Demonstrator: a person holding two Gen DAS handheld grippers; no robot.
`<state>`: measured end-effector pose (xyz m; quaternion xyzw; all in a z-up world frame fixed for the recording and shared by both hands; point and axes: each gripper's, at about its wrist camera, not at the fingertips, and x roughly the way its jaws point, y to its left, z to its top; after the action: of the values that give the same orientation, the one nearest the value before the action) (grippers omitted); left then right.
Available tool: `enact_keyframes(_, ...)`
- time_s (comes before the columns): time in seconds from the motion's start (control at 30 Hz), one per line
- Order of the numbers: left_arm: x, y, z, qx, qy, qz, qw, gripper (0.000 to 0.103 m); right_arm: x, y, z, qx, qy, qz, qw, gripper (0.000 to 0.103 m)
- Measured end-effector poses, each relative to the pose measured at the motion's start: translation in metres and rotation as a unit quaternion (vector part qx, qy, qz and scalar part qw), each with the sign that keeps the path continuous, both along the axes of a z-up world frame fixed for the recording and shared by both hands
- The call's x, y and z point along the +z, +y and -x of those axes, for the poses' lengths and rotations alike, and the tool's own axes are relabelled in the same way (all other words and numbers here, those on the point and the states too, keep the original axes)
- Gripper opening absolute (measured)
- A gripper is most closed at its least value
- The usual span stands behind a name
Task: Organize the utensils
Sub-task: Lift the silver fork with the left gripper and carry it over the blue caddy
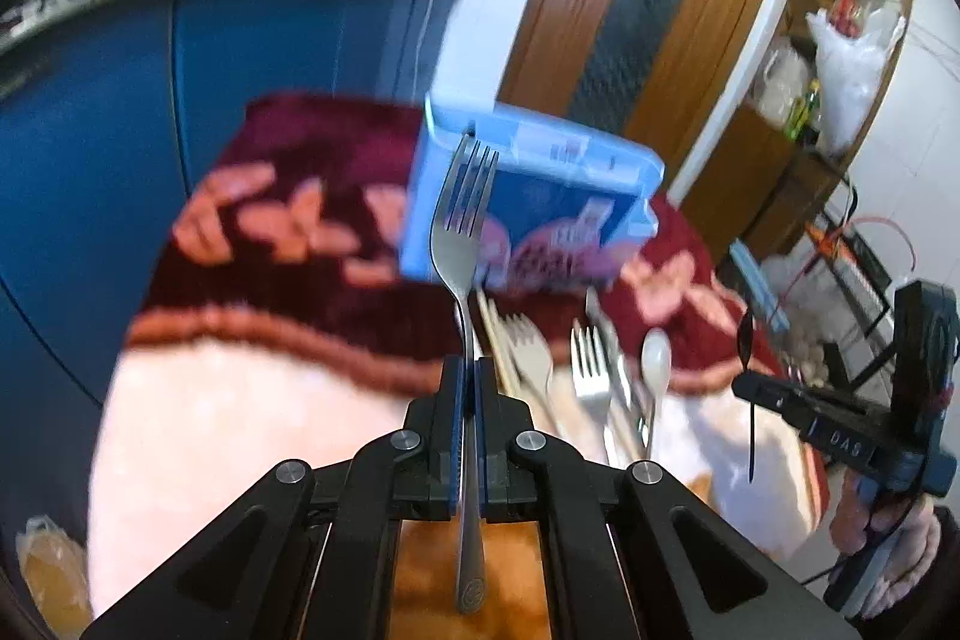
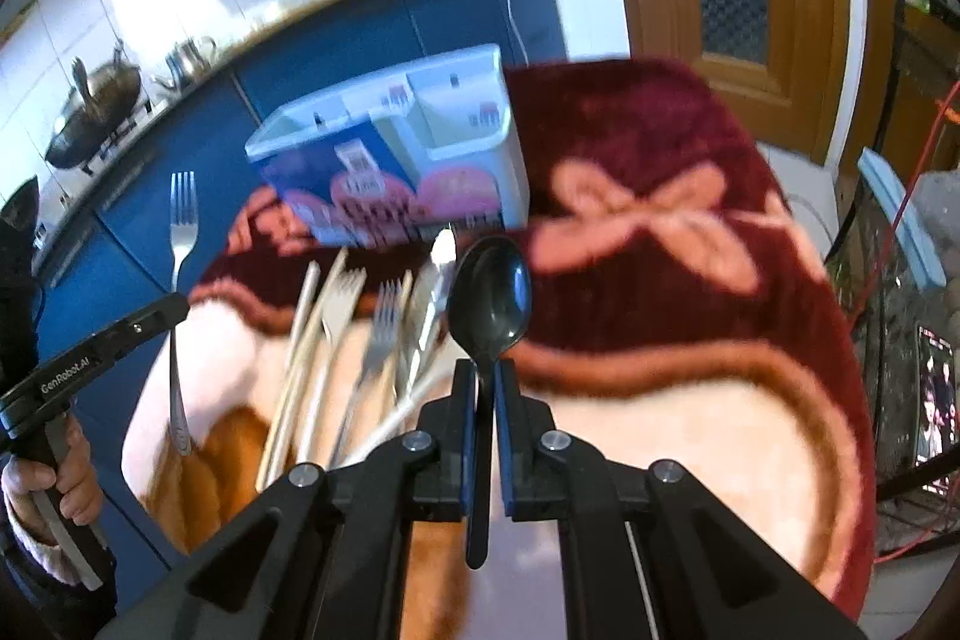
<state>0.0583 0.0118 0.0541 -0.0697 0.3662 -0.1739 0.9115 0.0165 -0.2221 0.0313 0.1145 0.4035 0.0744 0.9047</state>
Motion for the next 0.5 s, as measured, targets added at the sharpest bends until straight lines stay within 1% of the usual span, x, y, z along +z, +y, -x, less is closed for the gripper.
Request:
enact_keyframes(0.07,0.012,0.000,0.001,0.007,-0.033,0.001,0.9994,0.003,0.004,-0.001,0.001,-0.005,-0.022,-0.005,1.000,0.008)
enact_keyframes(0.2,0.033,0.000,-0.002,0.020,-0.082,0.002,0.9964,0.003,0.012,0.001,-0.001,-0.004,-0.060,-0.006,0.998,0.008)
enact_keyframes(0.37,0.056,-0.003,-0.018,0.032,-0.126,0.014,0.9914,0.003,0.020,0.001,-0.006,-0.009,-0.093,-0.004,0.996,0.008)
enact_keyframes(0.5,0.069,-0.011,-0.035,0.038,-0.159,0.012,0.9865,0.003,0.024,-0.001,-0.012,-0.010,-0.111,-0.004,0.994,0.008)
